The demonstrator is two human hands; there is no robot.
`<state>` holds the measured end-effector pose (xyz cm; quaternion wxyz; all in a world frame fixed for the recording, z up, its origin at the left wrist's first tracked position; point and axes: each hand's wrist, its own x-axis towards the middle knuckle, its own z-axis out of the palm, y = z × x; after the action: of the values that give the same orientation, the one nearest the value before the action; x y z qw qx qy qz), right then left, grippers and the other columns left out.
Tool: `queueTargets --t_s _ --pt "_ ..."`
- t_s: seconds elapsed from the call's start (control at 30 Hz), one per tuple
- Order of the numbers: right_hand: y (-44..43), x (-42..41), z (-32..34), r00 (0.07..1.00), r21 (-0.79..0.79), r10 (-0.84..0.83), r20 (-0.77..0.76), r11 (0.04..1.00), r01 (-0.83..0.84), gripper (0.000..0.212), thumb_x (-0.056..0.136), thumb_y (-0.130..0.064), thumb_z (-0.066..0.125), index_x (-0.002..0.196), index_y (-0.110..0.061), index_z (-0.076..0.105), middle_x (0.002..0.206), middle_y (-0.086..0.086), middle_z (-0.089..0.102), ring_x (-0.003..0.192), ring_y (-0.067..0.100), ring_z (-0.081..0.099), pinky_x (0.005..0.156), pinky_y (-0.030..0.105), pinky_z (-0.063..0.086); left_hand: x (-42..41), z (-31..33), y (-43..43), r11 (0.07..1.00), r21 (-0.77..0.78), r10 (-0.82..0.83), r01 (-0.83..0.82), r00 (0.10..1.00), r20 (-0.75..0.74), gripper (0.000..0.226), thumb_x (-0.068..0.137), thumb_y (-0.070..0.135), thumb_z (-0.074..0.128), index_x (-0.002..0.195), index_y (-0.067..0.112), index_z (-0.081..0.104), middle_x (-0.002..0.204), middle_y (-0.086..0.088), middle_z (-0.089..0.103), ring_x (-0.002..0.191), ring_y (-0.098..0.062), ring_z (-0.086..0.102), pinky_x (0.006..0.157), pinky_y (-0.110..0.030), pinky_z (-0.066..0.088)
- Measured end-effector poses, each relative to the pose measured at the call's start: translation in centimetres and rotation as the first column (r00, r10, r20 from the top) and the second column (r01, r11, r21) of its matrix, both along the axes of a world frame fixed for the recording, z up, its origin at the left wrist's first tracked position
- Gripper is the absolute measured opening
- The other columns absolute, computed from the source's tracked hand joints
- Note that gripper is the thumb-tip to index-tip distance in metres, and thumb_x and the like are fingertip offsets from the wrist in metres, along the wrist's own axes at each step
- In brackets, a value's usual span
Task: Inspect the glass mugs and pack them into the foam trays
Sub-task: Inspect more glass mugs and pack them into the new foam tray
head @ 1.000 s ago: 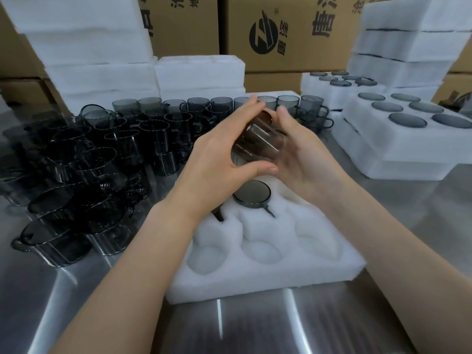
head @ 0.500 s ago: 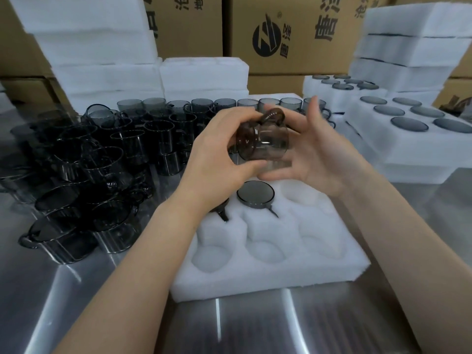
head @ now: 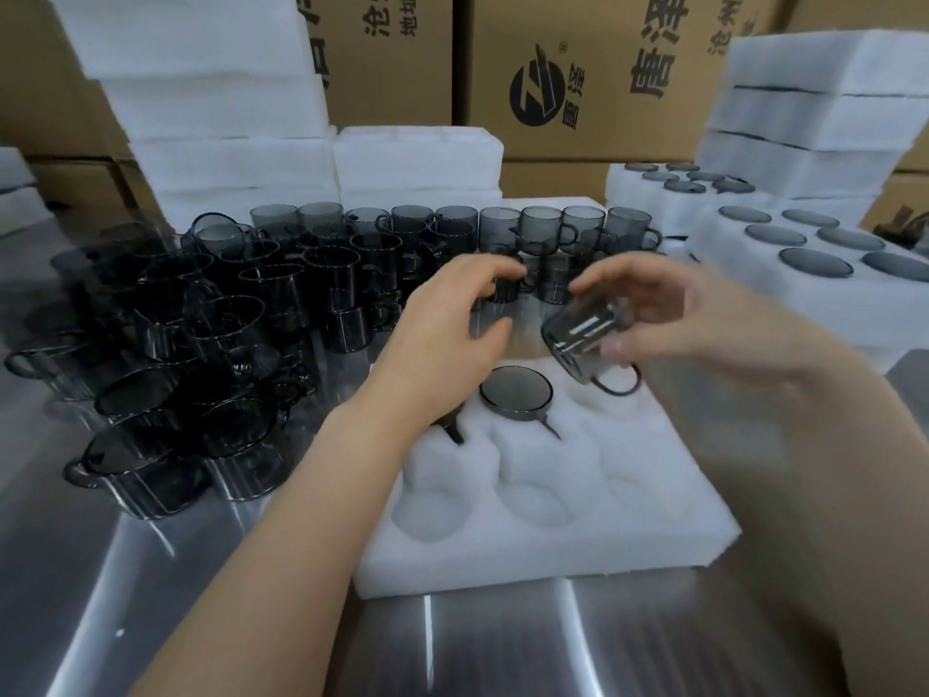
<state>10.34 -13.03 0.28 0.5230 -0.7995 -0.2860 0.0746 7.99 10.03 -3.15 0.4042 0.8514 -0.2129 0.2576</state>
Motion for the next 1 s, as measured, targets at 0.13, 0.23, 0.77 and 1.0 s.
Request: queueTargets --t_s 0.13,0.23,0.77,1.0 --pt "-0.2 -1.5 0.6 0.993 -0.281 -0.025 0.119 0.958 0.058 0.049 0.064 -0.019 0.084 0.101 -0.044 0.066 0.099 -0.019 0.063 0.083 0.025 0.057 0.074 0.024 0.051 0.4 -0.1 -0.1 0.999 -0.006 0.039 -0.040 0.995 -0.092 0.020 0.088 0.005 0.063 0.101 0.016 0.071 0.104 0.001 0.068 0.098 -0.014 0.061 0.092 -0.034 0.049" --pt "0.1 -2.1 0.8 0.983 -0.369 -0.039 0.180 0.924 0.104 0.051 0.068 -0.012 0.082 0.099 -0.049 0.066 0.092 -0.027 0.061 0.074 0.009 0.054 0.065 0.008 0.042 0.4 -0.1 0.0 0.999 -0.011 0.031 -0.033 0.988 -0.150 0.017 0.090 0.007 0.061 0.095 0.019 0.073 0.090 0.011 0.070 0.087 0.002 0.062 0.083 -0.017 0.048" --pt "2.1 -4.4 -2.9 0.990 -0.776 0.030 0.135 0.625 0.087 0.062 0.093 -0.062 0.020 0.151 -0.048 0.004 0.154 -0.031 -0.008 0.144 -0.004 -0.019 0.119 0.036 -0.009 0.6 -0.2 0.1 0.998 0.047 0.046 -0.037 0.980 -0.192 0.016 0.090 0.012 0.062 0.089 0.021 0.074 0.072 0.023 0.062 0.074 0.001 0.059 0.069 -0.004 0.040" --pt "2.2 -3.0 -1.3 0.999 -0.760 0.032 0.043 0.649 0.012 0.096 0.062 -0.086 0.009 0.151 -0.049 0.010 0.150 -0.034 -0.002 0.140 -0.009 -0.009 0.118 0.034 -0.005 0.7 -0.2 0.1 0.997 0.056 0.067 -0.056 0.970 -0.234 0.016 0.090 0.015 0.062 0.087 0.025 0.074 0.068 0.025 0.061 0.074 0.005 0.059 0.071 -0.010 0.044"
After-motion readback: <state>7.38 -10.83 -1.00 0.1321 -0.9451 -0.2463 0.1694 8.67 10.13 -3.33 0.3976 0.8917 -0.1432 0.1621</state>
